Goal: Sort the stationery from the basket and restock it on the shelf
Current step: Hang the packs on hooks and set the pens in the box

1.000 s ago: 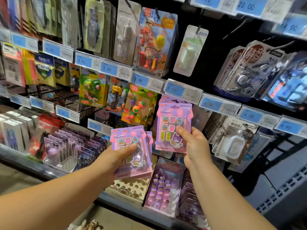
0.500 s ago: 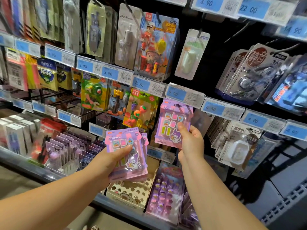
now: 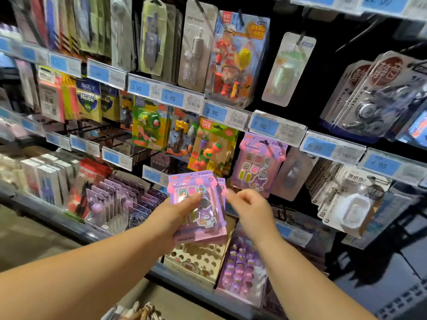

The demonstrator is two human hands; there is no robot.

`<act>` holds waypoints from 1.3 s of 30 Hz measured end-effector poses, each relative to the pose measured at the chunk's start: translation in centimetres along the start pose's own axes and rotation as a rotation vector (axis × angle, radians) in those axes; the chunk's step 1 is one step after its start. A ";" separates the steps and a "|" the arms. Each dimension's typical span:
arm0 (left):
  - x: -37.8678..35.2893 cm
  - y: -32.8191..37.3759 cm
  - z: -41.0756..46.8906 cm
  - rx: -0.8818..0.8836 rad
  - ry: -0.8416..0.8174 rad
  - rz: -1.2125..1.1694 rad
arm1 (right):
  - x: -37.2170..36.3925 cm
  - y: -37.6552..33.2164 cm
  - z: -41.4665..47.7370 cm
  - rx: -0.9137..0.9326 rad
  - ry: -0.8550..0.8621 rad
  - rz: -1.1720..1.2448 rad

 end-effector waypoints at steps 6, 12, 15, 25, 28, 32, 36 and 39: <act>-0.5 -0.4 -0.2 -0.014 0.016 0.130 | -2.3 1.5 -2.0 -0.115 -0.195 -0.115; -0.9 -0.2 -0.6 -0.064 -0.001 0.179 | -2.2 2.9 -2.5 -0.205 -0.240 -0.042; -0.9 -0.2 -0.7 -0.022 -0.005 0.199 | -1.9 3.2 -2.5 -0.274 -0.239 0.255; 0.3 -0.3 -0.3 0.012 0.066 0.127 | 1.9 1.8 -0.8 -0.091 -0.053 0.584; 0.1 0.1 -0.3 -0.005 0.060 0.109 | 3.2 1.0 -0.2 -0.013 0.011 0.598; 0.0 0.5 -0.4 -0.024 0.040 0.099 | 4.4 0.3 0.5 0.046 0.075 0.564; -0.2 0.8 -0.5 -0.039 0.026 0.085 | 4.6 0.1 1.2 0.063 0.117 0.554; -0.1 0.9 -0.6 -0.060 0.006 0.096 | 4.6 0.4 2.0 0.052 0.157 0.556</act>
Point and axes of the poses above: each hand's wrist, its own z-axis towards the middle knuckle, its own x-axis out of the back of the hand, y = z × x, the point moved 8 cm from there along z, towards the middle knuckle, and after that the axes turned 10 degrees about z, right-handed, at the moved point
